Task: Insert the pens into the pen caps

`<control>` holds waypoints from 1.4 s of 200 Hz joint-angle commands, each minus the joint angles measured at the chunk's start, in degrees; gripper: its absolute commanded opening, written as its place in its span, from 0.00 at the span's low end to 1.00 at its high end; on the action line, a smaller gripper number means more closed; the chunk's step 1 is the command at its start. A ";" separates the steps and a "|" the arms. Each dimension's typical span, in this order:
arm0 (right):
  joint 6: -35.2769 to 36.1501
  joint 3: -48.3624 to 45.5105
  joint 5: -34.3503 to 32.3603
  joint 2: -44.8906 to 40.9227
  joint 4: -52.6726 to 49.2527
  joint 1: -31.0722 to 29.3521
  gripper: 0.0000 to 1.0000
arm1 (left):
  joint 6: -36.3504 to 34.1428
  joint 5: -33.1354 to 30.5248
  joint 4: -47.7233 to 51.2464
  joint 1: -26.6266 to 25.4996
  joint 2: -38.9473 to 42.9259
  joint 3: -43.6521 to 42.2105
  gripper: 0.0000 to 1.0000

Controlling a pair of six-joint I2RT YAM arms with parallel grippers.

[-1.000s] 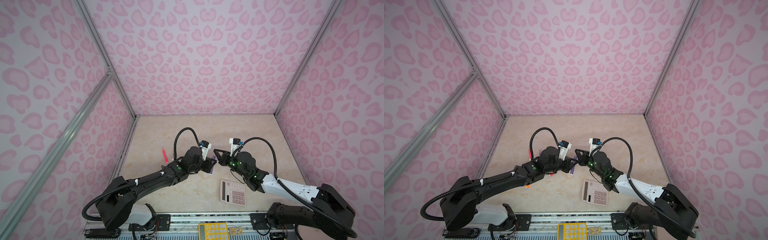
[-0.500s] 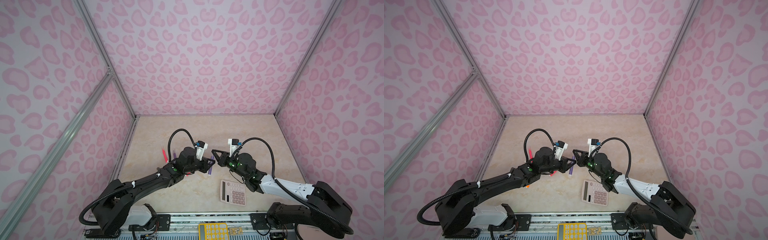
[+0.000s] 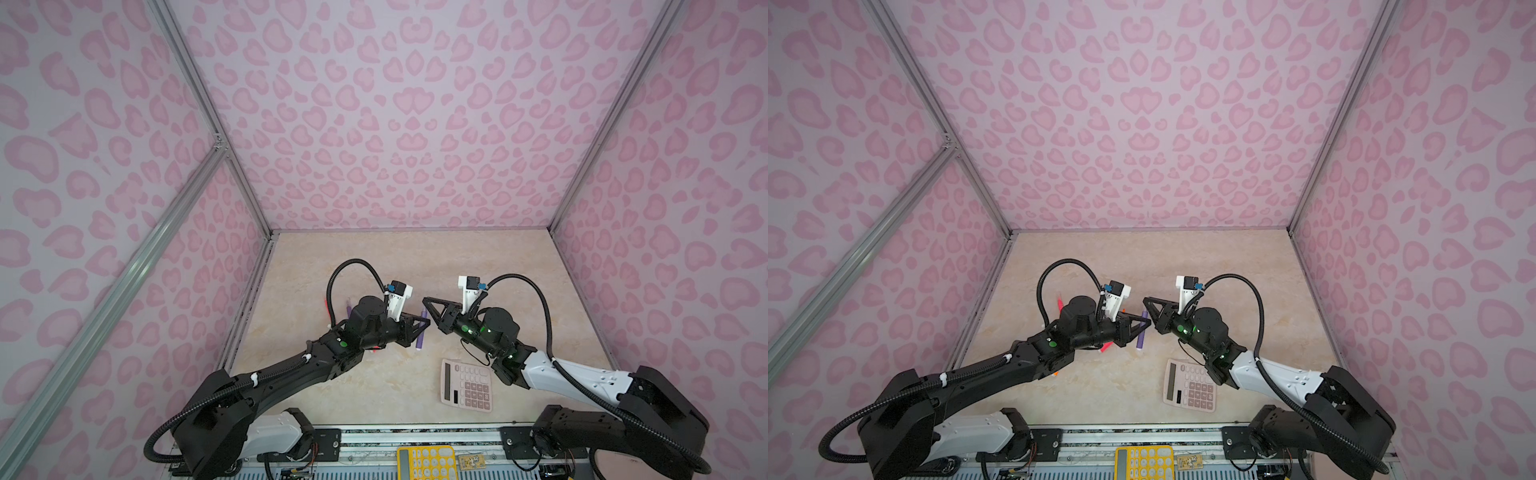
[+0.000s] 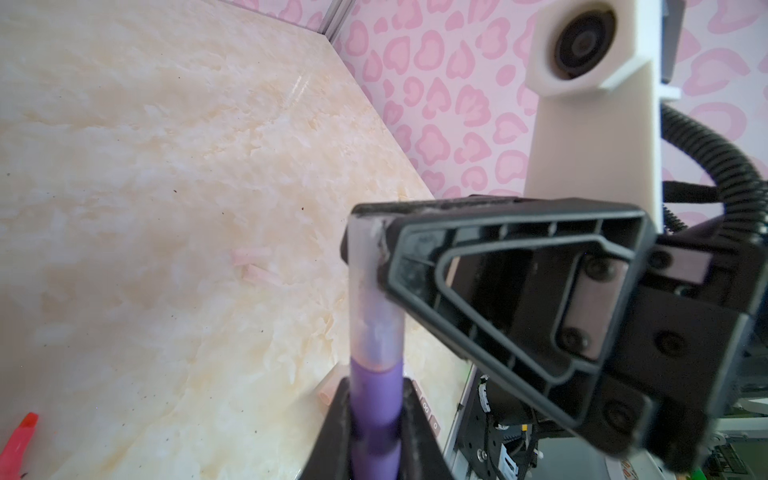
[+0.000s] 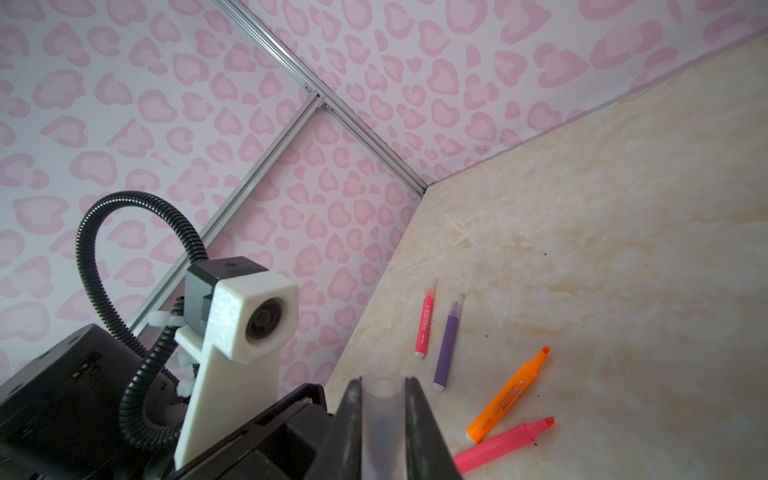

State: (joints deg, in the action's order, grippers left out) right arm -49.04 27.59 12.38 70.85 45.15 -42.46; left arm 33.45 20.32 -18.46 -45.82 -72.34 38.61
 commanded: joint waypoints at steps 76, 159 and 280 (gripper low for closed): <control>7.62 3.60 -5.18 -6.69 -13.52 0.09 0.68 | -4.01 -5.40 1.87 -3.58 -4.35 5.17 0.03; 7.20 6.58 -4.67 -3.31 -17.54 0.95 0.57 | -4.57 -6.52 3.76 -3.92 -4.65 6.16 0.03; 7.68 8.17 -1.99 -2.33 -18.63 2.03 0.23 | -5.06 -6.25 4.04 -4.45 -4.90 6.62 0.03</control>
State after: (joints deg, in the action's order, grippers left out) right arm -41.80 35.38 9.30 67.94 26.70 -40.38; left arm 28.86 14.09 -13.37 -50.26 -77.41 44.47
